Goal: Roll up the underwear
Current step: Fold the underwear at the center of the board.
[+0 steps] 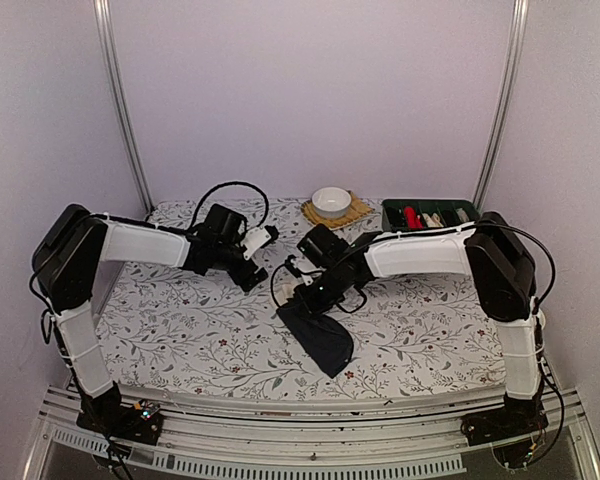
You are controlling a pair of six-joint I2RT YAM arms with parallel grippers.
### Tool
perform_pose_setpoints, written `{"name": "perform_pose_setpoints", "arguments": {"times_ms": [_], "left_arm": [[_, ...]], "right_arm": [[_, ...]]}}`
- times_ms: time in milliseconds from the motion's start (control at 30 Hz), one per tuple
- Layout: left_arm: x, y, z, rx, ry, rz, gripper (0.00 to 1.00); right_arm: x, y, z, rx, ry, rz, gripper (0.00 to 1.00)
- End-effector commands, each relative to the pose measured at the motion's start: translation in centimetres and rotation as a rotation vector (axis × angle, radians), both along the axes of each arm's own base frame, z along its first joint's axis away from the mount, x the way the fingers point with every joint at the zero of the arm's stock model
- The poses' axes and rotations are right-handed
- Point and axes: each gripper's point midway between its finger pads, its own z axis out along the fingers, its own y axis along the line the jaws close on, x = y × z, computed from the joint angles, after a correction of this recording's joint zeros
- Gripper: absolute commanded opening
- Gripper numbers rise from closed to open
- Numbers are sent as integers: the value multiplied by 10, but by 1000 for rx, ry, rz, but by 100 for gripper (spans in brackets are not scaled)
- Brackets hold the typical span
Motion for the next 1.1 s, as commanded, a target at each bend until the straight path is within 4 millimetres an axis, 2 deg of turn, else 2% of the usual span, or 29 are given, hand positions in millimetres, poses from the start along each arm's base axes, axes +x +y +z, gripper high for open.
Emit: {"name": "perform_pose_setpoints", "arguments": {"times_ms": [0,200,600,767,833,1067], "left_arm": [[15,9,3,-32,16,47,95],[23,5,14,-67,12,31,96],[11,-37,33,-170,87,-131,95],[-4,-61,29,-193,153,-196,95],[-8,-69,14,-192,202,-208,95],[-19,-83,-1,-194,312,-227,90]], "right_arm": [[-4,4,-15,-53,-10,13,2],[-10,9,-23,-79,-24,29,2],[-7,13,-26,-103,-41,22,6],[-7,13,-28,-113,-44,23,6],[-6,13,-28,-114,-47,20,6],[-5,12,-24,-118,-58,17,6]]}}
